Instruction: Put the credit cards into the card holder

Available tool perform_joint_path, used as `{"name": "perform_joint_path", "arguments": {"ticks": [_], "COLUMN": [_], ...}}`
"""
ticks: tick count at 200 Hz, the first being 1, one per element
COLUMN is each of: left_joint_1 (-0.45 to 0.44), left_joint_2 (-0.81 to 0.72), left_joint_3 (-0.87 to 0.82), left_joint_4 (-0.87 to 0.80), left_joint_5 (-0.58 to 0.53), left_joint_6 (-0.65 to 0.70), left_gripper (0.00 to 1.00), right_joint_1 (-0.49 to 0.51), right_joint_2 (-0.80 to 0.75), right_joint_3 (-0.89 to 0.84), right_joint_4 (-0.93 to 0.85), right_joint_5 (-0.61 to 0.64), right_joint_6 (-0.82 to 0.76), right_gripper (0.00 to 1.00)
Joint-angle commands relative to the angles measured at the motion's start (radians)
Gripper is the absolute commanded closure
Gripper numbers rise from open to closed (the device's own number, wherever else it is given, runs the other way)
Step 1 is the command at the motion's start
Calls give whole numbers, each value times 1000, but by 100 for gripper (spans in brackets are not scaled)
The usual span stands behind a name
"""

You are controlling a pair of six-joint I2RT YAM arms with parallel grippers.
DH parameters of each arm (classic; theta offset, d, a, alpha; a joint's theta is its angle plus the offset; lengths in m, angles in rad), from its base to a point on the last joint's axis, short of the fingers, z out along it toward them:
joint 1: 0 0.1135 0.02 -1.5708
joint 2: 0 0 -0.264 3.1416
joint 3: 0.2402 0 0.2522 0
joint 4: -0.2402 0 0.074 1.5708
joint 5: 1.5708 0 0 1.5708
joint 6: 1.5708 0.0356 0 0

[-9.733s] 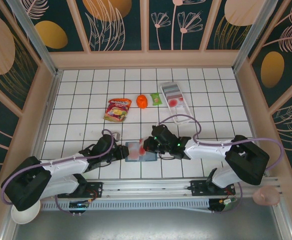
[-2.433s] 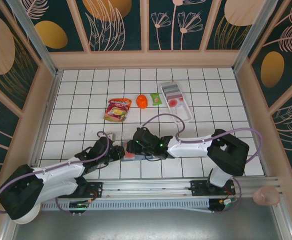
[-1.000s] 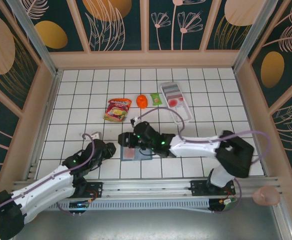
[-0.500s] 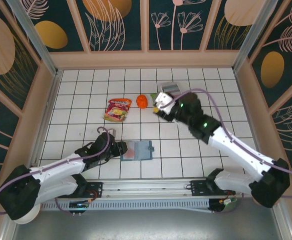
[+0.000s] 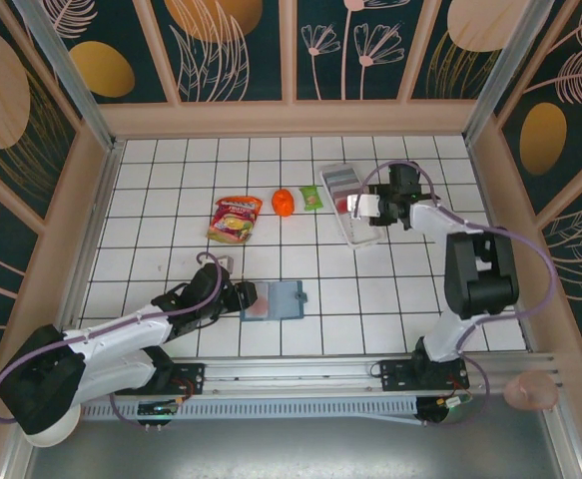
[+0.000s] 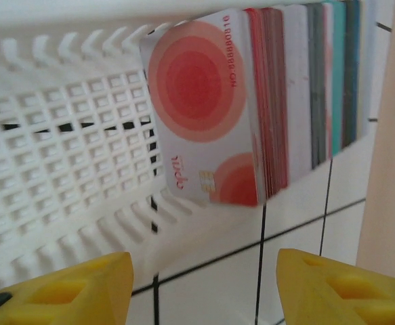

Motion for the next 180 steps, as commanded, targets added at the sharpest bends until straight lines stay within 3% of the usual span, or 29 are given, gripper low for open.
{"name": "perform_joint_path", "arguments": {"ticks": [1,115,180], "left_joint_1": [-5,-6,-6], "left_joint_2": [3,47,20], "left_joint_3": [-4,-7,-27], "left_joint_4": [8,45,34], "left_joint_5": [16,42,33], "left_joint_6": [1,-27,-36], "left_gripper": [44,44,44], "right_joint_1": [7,65,92], "right_joint_2": [62,207,231], "right_joint_3": [75,136,192], "right_joint_4": [107,181,73], "right_joint_5": [-5,-23,-31], "right_joint_6": [-133,-147,-147], "right_gripper": [40,40,40]}}
